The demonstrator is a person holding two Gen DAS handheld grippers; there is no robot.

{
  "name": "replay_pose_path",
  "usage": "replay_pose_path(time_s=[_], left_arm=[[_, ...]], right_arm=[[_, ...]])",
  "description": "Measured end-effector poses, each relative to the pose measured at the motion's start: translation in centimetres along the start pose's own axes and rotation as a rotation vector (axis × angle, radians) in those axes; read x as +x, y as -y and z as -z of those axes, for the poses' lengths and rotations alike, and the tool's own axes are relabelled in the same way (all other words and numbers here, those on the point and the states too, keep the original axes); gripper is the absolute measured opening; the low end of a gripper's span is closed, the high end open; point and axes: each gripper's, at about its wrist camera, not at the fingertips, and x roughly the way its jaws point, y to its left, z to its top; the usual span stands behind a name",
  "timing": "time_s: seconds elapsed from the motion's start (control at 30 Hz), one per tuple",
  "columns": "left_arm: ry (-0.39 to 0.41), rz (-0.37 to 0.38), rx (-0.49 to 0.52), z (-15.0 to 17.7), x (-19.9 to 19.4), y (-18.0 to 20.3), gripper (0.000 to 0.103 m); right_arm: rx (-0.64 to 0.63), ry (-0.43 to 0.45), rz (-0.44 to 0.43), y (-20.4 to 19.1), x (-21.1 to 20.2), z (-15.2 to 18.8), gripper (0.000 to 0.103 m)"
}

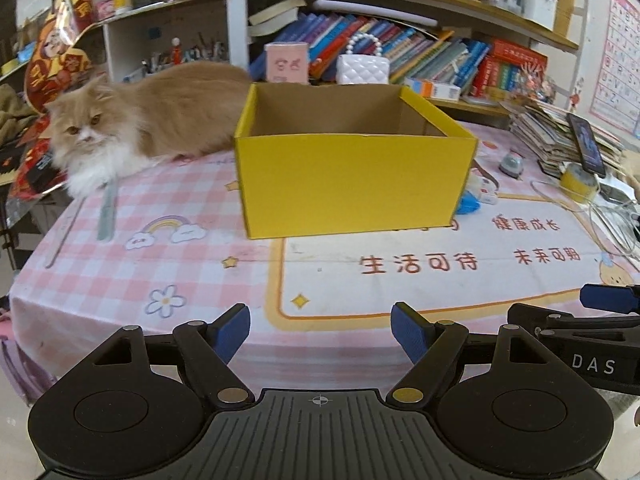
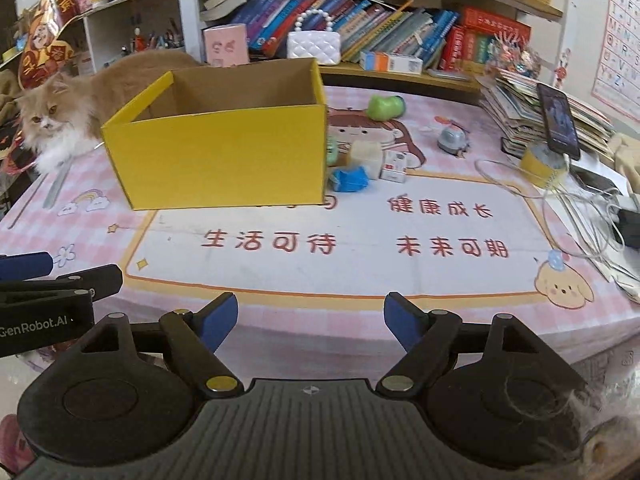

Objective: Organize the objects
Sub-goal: 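Withdraw both grippers from the yellow box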

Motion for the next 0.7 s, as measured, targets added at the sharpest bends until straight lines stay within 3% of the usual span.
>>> replay_pose_path(time_s=[0.37,0.7], left_arm=[[-0.021,0.025,0.015,-1.5,2.5,3.5,0.080],[-0.044,0.012,-0.012,-3.9,5.3,7.7,0.080]], right_arm=[[0.041,-0.016,0.037,4.2,1.1,-0.8,0.081],[0.038,-0.041,0.018,9.2,3.7,-3.3,0.082]])
